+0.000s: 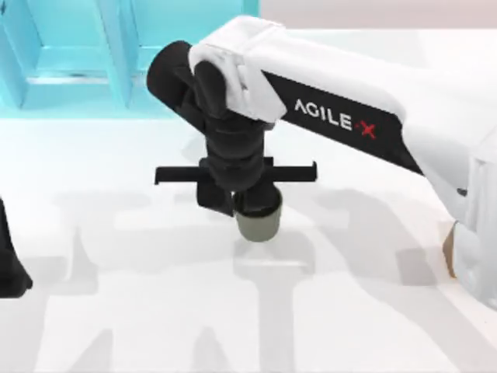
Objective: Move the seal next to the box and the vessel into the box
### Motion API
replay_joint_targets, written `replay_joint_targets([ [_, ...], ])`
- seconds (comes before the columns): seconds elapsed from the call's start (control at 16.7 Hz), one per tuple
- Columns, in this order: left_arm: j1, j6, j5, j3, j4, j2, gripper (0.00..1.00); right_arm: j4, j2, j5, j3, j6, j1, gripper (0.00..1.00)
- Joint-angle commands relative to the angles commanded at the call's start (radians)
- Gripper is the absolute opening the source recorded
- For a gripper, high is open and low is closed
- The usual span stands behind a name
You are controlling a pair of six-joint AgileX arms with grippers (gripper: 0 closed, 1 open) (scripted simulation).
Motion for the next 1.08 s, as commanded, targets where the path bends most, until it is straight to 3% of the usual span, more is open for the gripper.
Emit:
replay_joint_targets([
  [0.3, 0.0, 0.0, 0.0, 0.0, 0.0, 0.0, 1.0, -0.064, -0.232, -0.009, -0.148, -0.091, -0.083, 0.0],
  [0.78, 0.0, 0.0, 0.0, 0.0, 0.0, 0.0, 1.0, -0.073, -0.272, -0.012, -0.183, -0.116, -0.105, 0.0],
  [1.08, 0.0, 0.0, 0.0, 0.0, 0.0, 0.0, 1.0, -0.049, -0.408, -0.043, -0.353, -0.297, -0.288, 0.0],
])
